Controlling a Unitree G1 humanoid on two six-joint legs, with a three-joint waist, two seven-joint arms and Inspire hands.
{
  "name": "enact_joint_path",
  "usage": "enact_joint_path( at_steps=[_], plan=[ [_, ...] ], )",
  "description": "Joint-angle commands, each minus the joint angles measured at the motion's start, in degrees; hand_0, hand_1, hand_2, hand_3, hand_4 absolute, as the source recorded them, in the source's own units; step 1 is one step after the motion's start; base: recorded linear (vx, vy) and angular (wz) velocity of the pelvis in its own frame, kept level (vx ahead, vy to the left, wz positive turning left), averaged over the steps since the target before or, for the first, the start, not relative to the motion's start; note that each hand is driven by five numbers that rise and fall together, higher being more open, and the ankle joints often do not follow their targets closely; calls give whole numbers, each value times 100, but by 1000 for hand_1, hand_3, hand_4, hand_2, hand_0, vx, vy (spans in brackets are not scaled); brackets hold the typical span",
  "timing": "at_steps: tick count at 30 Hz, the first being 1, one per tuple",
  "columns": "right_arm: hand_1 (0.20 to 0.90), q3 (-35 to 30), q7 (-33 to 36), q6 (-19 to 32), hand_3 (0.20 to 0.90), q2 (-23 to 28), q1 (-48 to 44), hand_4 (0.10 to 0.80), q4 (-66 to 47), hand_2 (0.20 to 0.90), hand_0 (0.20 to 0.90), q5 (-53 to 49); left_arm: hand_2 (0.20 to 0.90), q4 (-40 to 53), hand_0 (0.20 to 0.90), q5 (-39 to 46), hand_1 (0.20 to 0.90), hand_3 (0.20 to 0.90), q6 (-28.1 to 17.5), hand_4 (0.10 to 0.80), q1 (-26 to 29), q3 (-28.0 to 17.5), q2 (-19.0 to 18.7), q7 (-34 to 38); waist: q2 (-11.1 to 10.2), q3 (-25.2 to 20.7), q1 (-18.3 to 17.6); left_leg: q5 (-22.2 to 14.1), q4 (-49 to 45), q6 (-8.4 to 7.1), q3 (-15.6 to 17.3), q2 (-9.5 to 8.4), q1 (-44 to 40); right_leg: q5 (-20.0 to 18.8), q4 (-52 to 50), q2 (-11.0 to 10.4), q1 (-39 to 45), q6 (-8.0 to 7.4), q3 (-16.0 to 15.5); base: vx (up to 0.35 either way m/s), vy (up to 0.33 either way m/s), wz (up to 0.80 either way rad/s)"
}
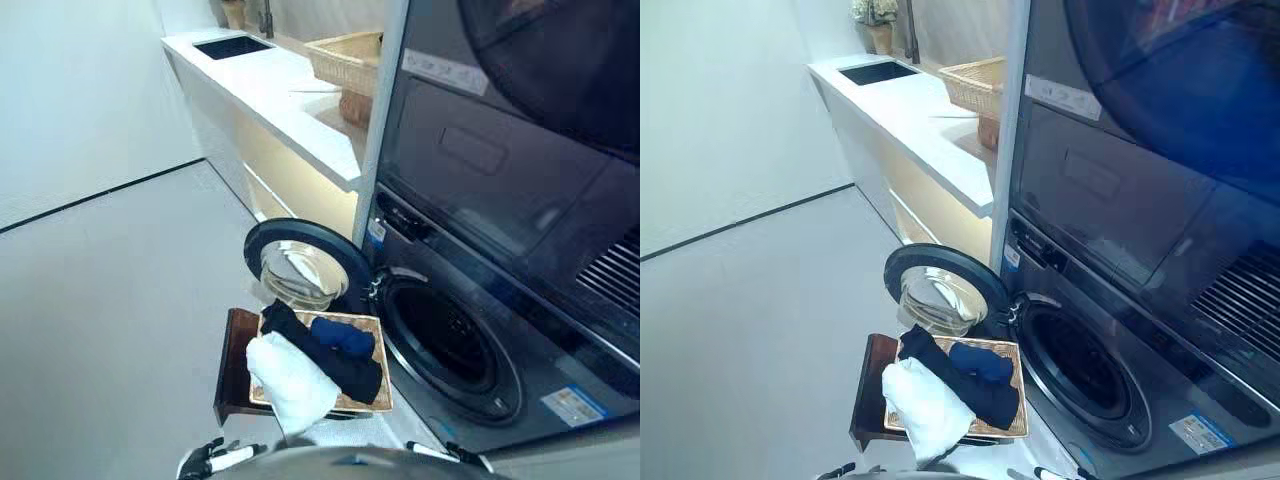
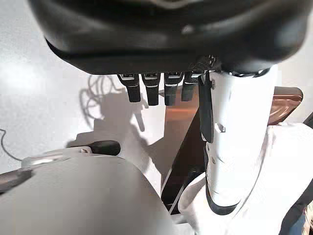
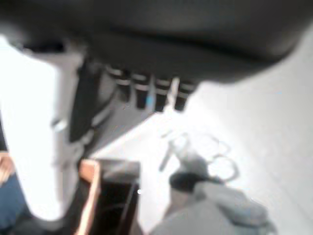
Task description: Pick up the clothes and place them into the washing machine
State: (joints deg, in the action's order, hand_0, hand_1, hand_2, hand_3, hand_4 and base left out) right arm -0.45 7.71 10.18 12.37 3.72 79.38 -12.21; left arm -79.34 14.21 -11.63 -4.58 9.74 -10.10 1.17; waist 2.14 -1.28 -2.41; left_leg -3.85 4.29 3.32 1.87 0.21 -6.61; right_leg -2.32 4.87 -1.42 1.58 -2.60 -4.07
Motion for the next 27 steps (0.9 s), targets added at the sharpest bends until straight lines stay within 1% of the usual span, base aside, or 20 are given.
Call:
enact_joint_path(
  at_steps=[1, 5, 27],
  plan=[
    [900, 35, 151, 242, 900, 139, -330, 800, 119, 900, 900, -85, 900, -283, 900, 72, 900, 900, -219, 800, 342, -163, 14, -24, -269, -304, -42, 14, 71, -424, -119, -127, 277, 196, 13, -16, 101, -201, -5, 0, 0, 0],
    [900, 27, 151, 249, 900, 139, -320, 800, 112, 900, 900, -99, 900, -198, 900, 189, 900, 900, -243, 800, 336, -226, 1, -54, -276, -298, -37, 12, 71, -422, -121, -132, 281, 194, 13, -13, 99, -200, -3, 0, 0, 0],
    [900, 34, 160, 261, 900, 117, -340, 800, 104, 900, 900, -109, 900, -322, 900, 99, 900, 900, -224, 800, 337, -220, -4, 0, -282, -300, -38, -3, 71, -414, -119, -145, 277, 207, 13, -10, 87, -203, 23, 0, 0, 0]
  ],
)
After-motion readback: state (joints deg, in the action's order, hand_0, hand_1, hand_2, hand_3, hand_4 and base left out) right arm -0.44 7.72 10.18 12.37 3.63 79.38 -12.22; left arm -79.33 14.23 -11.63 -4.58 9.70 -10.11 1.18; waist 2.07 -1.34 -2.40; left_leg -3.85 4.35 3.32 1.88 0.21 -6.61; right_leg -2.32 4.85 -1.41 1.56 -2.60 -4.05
